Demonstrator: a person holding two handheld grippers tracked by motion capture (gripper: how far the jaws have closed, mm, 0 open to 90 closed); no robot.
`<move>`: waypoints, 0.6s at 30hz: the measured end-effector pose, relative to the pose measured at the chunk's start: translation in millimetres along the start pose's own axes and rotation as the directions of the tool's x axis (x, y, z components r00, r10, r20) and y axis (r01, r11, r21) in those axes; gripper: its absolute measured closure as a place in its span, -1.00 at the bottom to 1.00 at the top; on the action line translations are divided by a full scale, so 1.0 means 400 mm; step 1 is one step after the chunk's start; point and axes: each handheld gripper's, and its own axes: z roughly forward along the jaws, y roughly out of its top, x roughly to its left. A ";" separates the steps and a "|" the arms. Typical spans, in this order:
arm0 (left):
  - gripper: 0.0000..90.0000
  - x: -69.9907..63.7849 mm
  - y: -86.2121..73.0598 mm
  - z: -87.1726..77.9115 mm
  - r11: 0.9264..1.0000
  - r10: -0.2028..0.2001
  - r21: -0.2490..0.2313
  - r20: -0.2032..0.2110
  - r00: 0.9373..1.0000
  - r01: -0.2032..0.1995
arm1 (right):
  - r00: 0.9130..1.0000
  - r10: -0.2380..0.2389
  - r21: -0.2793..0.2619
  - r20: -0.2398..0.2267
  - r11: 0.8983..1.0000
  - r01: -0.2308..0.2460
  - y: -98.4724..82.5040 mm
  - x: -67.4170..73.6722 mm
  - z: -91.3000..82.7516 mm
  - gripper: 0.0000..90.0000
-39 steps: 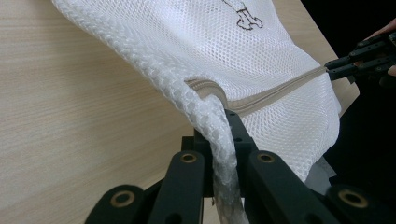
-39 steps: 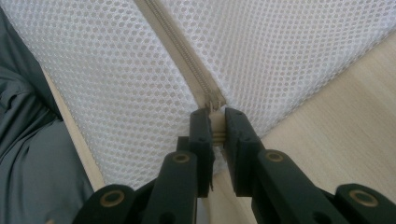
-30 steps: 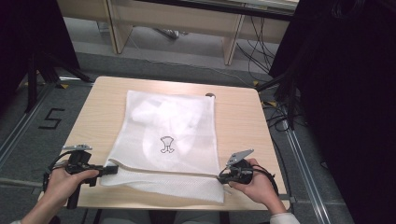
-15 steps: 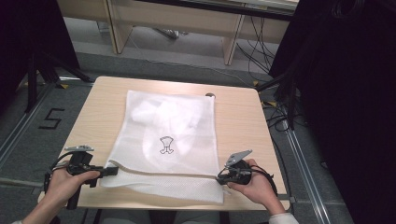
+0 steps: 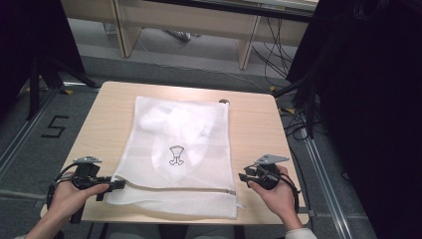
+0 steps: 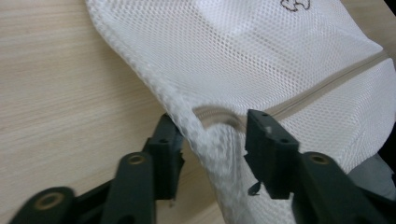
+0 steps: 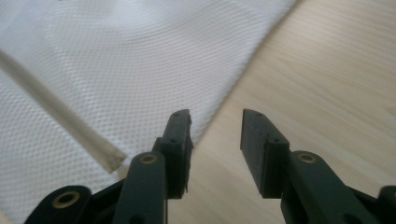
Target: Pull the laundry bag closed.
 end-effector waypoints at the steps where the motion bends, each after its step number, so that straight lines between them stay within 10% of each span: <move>1: 0.13 0.000 -0.001 -0.001 1.000 -0.015 -0.017 -0.009 1.000 0.015 | 0.999 0.032 0.011 0.010 0.999 -0.032 0.000 0.000 -0.004 0.41; 6: -0.19 0.020 -0.008 -0.022 0.998 0.000 -0.066 -0.090 0.996 -0.006 | 0.995 0.065 -0.025 0.080 0.998 -0.063 -0.014 -0.016 0.014 0.40; 8: -0.26 0.031 -0.010 -0.034 0.996 0.008 -0.085 -0.139 0.990 -0.020 | 0.994 0.086 0.040 0.066 0.995 -0.089 -0.012 -0.022 0.004 0.40; 14: -0.20 0.073 -0.021 -0.049 0.974 -0.120 -0.213 -0.170 0.978 0.082 | 0.982 0.164 0.048 0.091 0.984 -0.169 -0.019 -0.031 -0.002 0.37; 18: -0.15 0.087 -0.021 -0.056 0.965 -0.147 -0.241 -0.183 0.972 0.101 | 0.987 0.128 0.025 0.095 0.991 -0.130 -0.024 -0.040 0.003 0.37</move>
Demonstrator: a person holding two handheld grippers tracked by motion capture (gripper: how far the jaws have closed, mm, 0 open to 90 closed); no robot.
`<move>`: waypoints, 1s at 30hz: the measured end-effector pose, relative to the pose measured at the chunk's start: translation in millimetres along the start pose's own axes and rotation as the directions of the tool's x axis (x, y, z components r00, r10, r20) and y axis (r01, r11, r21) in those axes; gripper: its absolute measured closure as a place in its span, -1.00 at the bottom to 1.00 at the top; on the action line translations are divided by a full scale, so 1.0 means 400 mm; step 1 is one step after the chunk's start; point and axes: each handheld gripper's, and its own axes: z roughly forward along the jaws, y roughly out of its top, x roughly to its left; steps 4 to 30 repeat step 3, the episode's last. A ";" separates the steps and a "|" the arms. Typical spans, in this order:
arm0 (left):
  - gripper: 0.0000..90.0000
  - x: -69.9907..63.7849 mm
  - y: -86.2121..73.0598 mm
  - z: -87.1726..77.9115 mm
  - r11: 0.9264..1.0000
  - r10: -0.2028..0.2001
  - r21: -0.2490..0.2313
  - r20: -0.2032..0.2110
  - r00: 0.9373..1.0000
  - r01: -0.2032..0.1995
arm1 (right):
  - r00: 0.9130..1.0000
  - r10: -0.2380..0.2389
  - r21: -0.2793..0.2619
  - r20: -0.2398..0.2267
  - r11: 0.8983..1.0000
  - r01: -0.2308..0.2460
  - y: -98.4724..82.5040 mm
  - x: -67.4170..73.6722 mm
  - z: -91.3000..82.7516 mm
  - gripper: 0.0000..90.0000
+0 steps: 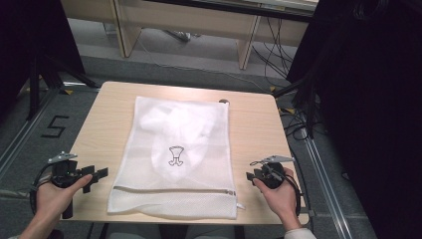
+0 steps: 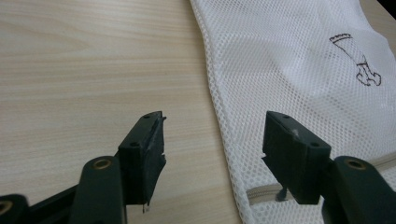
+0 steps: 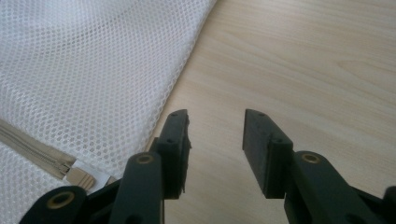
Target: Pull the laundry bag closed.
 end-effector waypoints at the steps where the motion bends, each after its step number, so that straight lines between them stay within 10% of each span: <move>1: -0.14 0.000 0.001 -0.001 1.000 -0.002 -0.005 -0.009 1.000 0.002 | 1.000 0.020 0.005 -0.007 1.000 -0.020 0.001 0.002 -0.002 0.37; 30: -0.12 0.002 0.002 -0.002 1.000 -0.003 -0.010 -0.008 1.000 0.003 | 0.999 0.041 0.017 0.009 0.999 -0.042 -0.001 0.003 -0.005 0.36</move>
